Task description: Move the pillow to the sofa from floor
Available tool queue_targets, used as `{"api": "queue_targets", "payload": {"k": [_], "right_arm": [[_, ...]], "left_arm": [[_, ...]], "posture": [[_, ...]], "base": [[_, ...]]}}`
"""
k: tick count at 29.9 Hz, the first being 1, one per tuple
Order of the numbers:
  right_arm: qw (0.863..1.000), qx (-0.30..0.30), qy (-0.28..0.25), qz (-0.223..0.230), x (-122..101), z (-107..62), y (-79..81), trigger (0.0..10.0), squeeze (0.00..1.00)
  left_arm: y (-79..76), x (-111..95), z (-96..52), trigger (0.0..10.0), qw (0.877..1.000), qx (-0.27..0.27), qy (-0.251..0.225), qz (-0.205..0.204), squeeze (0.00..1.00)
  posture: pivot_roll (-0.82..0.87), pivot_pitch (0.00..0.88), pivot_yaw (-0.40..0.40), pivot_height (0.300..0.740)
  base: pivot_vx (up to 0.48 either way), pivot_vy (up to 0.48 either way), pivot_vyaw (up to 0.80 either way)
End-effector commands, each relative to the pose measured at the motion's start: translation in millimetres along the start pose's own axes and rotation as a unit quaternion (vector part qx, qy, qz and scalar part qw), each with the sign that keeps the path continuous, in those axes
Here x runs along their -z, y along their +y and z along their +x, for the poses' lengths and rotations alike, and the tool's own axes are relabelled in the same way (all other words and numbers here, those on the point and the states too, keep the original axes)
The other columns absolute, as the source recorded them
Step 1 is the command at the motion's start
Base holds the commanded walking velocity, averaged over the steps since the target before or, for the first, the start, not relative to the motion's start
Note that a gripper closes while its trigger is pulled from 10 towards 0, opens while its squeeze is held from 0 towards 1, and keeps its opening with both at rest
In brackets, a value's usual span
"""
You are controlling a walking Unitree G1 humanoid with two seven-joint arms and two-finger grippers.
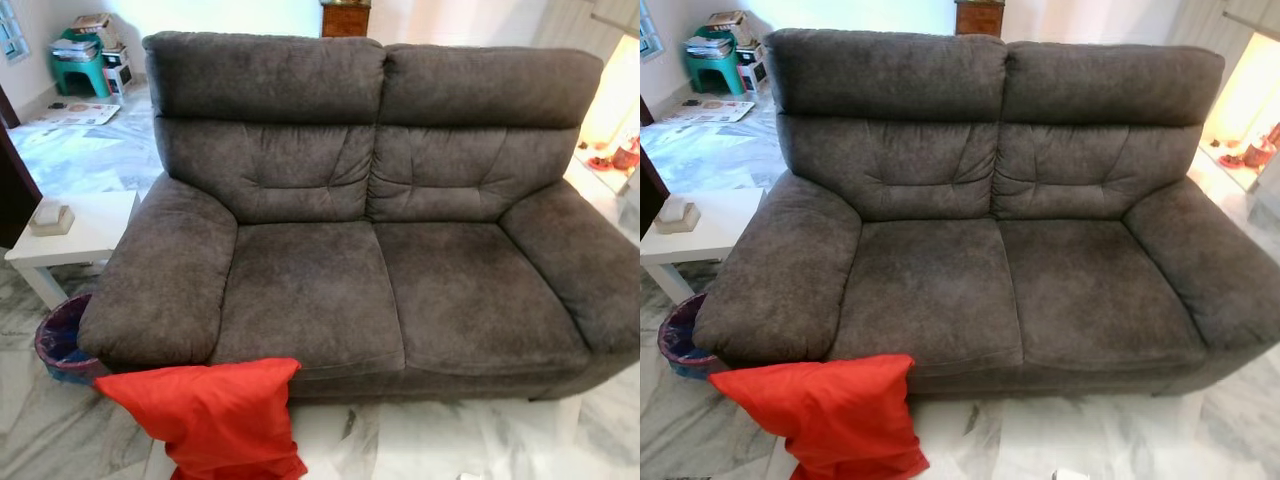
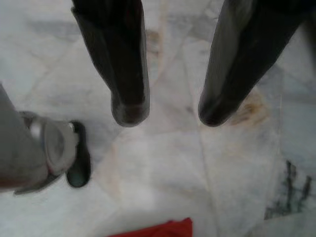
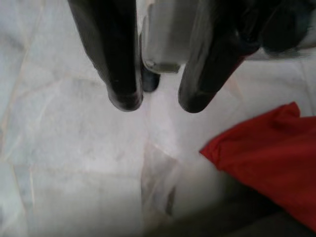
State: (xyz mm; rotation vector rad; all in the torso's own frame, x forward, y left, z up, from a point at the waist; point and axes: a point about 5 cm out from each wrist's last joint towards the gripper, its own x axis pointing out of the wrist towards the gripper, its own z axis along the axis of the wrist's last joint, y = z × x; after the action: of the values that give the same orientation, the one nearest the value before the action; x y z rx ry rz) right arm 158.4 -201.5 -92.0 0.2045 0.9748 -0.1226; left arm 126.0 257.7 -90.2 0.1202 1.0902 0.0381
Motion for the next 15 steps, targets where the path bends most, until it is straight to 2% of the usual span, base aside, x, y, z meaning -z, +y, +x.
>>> {"api": "queue_targets", "payload": {"k": [1,15], "right_arm": [[1.0,-0.009,0.001,-0.002,0.0,1.3,7.1,10.0,0.0],[1.0,-0.011,0.002,-0.003,0.5,1.3,8.1,10.0,0.0]], "left_arm": [[7.1,10.3,-3.2,10.0,1.0,-0.008,0.018,0.009,0.0],[12.3,9.2,-4.2,10.0,1.0,-0.01,0.017,0.009,0.0]], "posture": [[0.1,0.072,0.005,0.74],[0.11,0.07,0.007,0.74]], "base": [[0.0,0.352,0.0],[0.0,0.348,0.0]]}}
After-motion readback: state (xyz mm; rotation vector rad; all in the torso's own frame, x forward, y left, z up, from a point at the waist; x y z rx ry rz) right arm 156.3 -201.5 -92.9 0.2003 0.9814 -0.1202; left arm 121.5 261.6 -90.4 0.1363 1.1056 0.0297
